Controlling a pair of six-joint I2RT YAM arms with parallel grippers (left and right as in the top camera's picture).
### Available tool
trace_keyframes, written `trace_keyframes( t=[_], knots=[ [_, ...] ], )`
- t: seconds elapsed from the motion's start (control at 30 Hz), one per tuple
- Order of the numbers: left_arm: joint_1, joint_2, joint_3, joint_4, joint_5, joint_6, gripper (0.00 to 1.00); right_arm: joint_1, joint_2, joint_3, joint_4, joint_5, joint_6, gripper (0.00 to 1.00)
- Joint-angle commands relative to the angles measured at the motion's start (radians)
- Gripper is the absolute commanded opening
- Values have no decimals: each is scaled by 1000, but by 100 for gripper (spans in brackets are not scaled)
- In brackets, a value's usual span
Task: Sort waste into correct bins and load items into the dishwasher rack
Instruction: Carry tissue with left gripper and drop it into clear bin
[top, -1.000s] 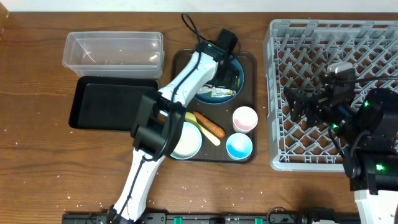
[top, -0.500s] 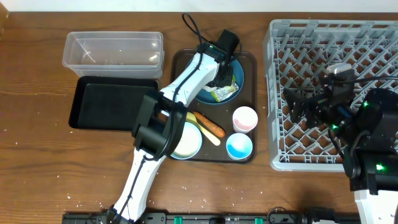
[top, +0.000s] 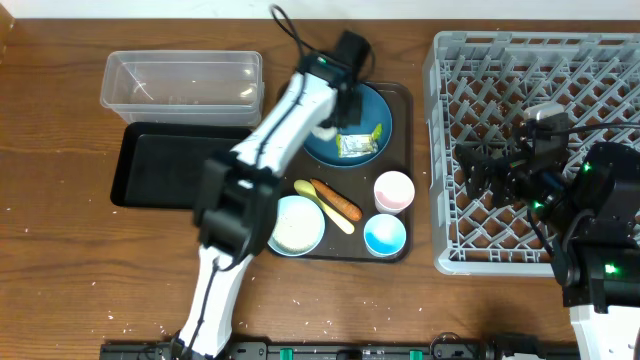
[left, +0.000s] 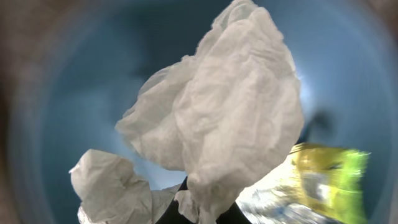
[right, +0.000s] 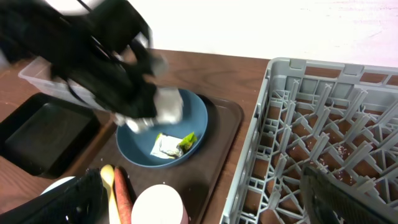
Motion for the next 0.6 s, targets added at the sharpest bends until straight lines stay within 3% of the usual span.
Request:
trace_keyframes(
  t=[0.0, 0.27, 0.43, 0.57],
  knots=[
    [36, -135, 45, -4, -16, 3, 6, 13, 0, 23, -2, -11, -8, 99],
    [125, -238, 45, -7, -105, 9, 6, 13, 0, 23, -2, -11, -8, 99],
    [236, -229, 42, 11, -216, 9, 6, 13, 0, 23, -2, -11, -8, 99],
    [338, -185, 40, 24, -222, -3, 6, 13, 0, 23, -2, -11, -8, 99]
  ],
)
